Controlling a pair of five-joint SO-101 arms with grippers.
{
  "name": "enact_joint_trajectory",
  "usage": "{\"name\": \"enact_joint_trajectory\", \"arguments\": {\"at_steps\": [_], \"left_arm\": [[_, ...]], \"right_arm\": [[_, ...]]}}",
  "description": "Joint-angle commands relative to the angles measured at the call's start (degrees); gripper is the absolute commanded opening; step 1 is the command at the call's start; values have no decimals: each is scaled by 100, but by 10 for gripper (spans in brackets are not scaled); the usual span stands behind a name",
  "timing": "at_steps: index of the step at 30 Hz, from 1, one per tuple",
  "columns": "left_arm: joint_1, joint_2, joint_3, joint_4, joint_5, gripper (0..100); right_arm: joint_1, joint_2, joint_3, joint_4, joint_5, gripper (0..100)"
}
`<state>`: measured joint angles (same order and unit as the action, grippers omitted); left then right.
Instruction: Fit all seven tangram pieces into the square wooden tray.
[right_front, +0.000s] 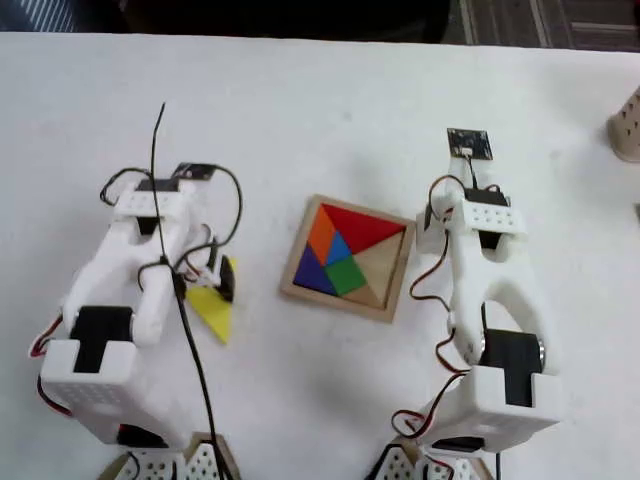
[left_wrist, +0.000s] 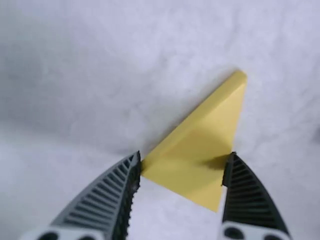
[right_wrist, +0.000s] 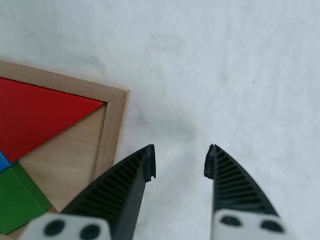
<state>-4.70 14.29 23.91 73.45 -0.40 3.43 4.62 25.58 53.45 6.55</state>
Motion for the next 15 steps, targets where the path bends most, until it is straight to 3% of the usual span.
{"name": "enact_joint_trajectory", "arguments": {"at_steps": [1,15], "left_arm": [[400,66,53,-132,-18,42],[1297,57,-765,1213,-9,41]], "right_arm": [[-4,-84,-281,-101,70,163],[4,-84,-281,-101,53,163]]}}
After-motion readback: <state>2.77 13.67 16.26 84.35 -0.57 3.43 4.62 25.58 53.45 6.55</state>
